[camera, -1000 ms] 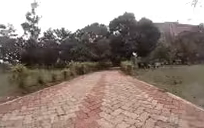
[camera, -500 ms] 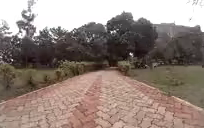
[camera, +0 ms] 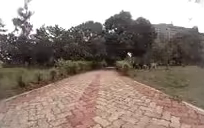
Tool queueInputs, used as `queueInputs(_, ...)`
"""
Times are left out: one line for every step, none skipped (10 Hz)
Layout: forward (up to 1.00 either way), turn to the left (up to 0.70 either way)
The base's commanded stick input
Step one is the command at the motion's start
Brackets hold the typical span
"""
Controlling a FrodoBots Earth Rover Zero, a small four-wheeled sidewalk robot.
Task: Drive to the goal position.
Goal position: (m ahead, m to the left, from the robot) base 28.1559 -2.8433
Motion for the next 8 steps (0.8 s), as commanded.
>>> queueInputs(0.7, 0.0)
queueInputs(0.7, 0.0)
queueInputs(0.7, 0.0)
queueInputs(0.7, 0.0)
queueInputs(0.7, 0.0)
queueInputs(0.7, 0.0)
queueInputs(0.7, 0.0)
queueInputs(0.7, 0.0)
